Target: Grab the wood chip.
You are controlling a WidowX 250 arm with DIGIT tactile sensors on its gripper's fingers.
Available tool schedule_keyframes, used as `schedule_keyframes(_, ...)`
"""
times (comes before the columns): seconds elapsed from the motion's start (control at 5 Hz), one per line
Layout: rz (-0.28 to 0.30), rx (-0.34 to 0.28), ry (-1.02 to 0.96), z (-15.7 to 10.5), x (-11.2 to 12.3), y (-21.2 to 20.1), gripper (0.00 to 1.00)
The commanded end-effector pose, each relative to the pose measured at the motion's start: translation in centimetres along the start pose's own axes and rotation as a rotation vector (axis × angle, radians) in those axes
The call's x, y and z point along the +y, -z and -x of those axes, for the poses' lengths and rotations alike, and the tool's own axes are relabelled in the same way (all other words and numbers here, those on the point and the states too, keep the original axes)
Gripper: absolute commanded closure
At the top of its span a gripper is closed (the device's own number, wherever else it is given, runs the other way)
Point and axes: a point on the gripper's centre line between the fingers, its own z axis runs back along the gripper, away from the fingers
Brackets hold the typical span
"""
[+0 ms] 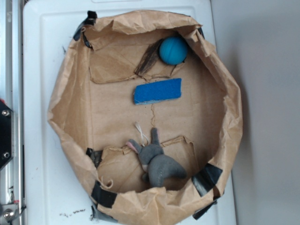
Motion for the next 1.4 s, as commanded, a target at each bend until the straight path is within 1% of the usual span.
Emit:
schedule_keyframes(0.0,0.000,0.000,0.000,0.0,0.0,0.0,0.00)
schedule_keyframes(0.2,0.076,-0.028,-0.055,-5.0,1.7,0.4,0.00)
schedule_keyframes(0.4,0.122,-0.076,-0.156,-9.7,2.1,1.3,0.00)
schedule_keyframes(0.6,0.086,-0.100,-0.283,-13.1,3.2,1.9,0.00)
schedule_keyframes(1.2,0.086,-0.100,-0.283,-13.1,3.2,1.9,0.00)
